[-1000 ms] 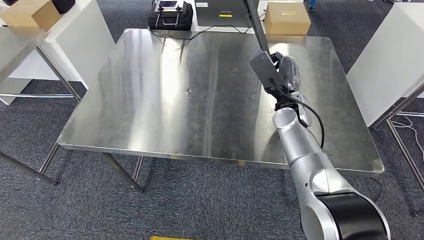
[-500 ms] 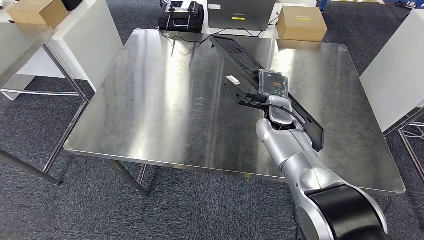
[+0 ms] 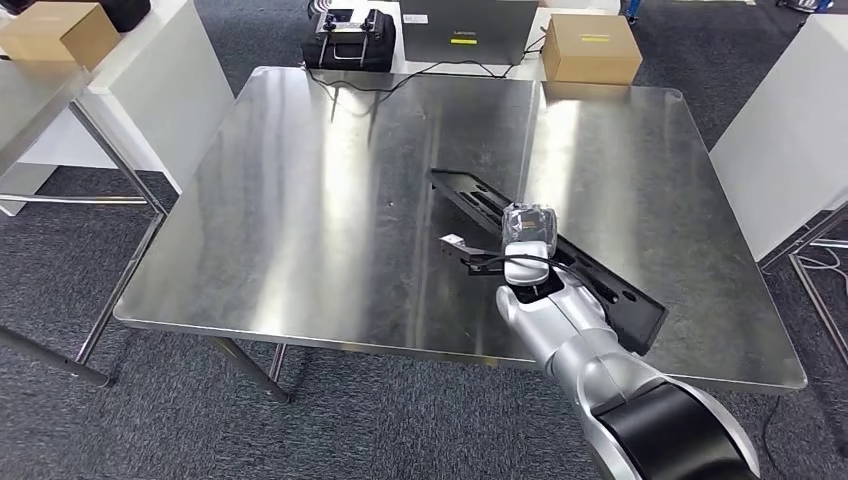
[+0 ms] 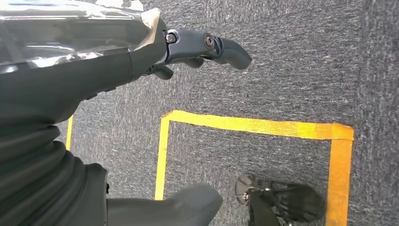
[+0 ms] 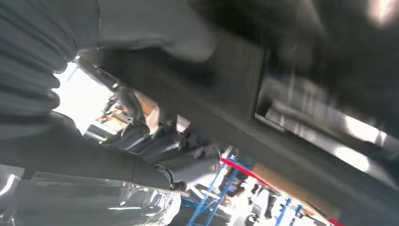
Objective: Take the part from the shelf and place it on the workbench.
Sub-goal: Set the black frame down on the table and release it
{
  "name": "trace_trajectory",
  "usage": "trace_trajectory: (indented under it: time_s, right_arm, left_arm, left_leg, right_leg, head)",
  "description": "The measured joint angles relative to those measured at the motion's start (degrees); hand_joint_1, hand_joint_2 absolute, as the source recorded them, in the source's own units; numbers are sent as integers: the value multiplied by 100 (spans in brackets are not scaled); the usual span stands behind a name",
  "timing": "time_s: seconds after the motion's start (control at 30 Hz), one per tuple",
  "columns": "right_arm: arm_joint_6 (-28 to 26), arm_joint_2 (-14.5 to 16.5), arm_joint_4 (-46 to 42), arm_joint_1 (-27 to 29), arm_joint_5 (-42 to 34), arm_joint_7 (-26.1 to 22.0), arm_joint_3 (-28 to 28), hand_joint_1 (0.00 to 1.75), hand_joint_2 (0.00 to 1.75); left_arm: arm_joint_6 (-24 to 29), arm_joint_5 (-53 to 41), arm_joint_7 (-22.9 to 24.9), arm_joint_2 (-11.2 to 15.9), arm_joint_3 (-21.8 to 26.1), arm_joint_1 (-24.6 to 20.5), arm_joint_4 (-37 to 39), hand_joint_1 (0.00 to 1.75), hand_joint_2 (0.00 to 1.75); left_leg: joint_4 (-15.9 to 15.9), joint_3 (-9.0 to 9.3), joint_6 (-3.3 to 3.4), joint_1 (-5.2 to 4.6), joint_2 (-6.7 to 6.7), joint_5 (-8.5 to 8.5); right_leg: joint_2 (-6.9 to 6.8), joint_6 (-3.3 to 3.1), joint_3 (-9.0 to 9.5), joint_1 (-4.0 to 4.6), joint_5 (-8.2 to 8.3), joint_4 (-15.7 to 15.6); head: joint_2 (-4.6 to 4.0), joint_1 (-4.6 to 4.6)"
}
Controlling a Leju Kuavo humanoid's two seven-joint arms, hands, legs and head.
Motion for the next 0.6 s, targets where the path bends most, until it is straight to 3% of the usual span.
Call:
trace_trajectory:
  time_s: [0.07, 0.2, 0.3, 0.47, 0.6]
  right_arm:
    - [-7, -72, 41, 52, -35, 51, 1, 0, 0]
    - [-41, -209, 104, 161, -91, 93, -10, 0, 0]
    - [-103, -291, 131, 204, -153, 105, -44, 0, 0]
    - [-144, -388, 156, 273, -187, 130, -92, 0, 0]
    - [-148, -419, 170, 303, -192, 133, -114, 0, 0]
  left_arm:
    - [-15, -29, 128, -19, 2, 1, 2, 0, 175]
    - [-124, -108, 266, -44, 1, 7, 4, 0, 0]
    - [-218, -97, 302, -48, 2, 6, 4, 0, 0]
    - [-250, -88, 314, -55, 2, 6, 4, 0, 0]
    - [-250, -86, 315, -55, 2, 5, 4, 0, 0]
  left_leg:
    - [-90, 65, 47, -11, -6, -4]
    - [-88, 84, 76, -79, -39, 45]
    - [-88, 85, 143, -108, -45, 33]
    - [-86, 84, 189, -124, -42, 24]
    - [-84, 84, 202, -139, -41, 25]
  right_leg:
    - [5, 34, -17, 44, -32, 12]
    - [-12, -6, 32, 42, -39, -34]
    - [-17, 7, 61, 24, -30, -90]
    - [-17, 61, 80, 13, -3, -133]
    - [-17, 178, 79, -6, 1, -135]
  head:
    - [0, 8]
    - [0, 33]
    - [0, 36]
    - [0, 40]
    - [0, 38]
